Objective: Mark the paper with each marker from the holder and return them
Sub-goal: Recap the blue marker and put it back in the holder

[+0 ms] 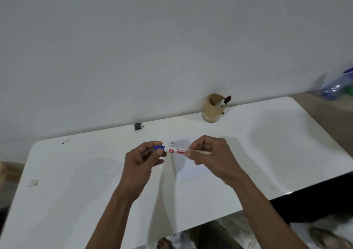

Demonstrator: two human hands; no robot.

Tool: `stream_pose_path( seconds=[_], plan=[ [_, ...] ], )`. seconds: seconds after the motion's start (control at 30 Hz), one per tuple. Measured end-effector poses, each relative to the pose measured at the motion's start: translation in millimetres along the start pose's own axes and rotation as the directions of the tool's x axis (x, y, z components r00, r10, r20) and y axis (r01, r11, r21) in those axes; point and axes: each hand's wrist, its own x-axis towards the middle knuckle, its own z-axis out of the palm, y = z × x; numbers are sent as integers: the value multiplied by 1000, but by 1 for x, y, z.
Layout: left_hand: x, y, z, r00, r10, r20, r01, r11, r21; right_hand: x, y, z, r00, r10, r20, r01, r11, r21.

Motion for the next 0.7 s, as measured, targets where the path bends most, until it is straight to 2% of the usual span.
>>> stream_pose_path(
  seconds=[0.07, 0.17, 0.33, 0.47, 0.6, 0.7],
  plan=[
    [6, 6, 12, 999, 31, 38, -31, 999, 17, 2, 0, -8, 998, -51, 35, 57, 983, -176],
    [16, 13, 35, 991, 101, 93, -114, 983, 144, 7, 1, -12, 991, -126, 36, 131, 942, -309],
    [38, 17, 74, 976, 177, 127, -210, 919, 332, 23, 9, -29, 990, -137, 23, 136, 922, -363],
    [56, 21, 105, 987, 124, 104, -153, 923, 354, 40, 10, -59, 989, -142, 46, 149, 919, -365],
    [82, 18, 131, 996, 84, 15, -83, 925, 371, 70, 8, -96, 965, -235, -116, 199, 944, -262],
    [106, 14, 151, 994, 93, -63, -57, 905, 422, 97, 0, -119, 910, -321, -261, 269, 939, -216]
  ],
)
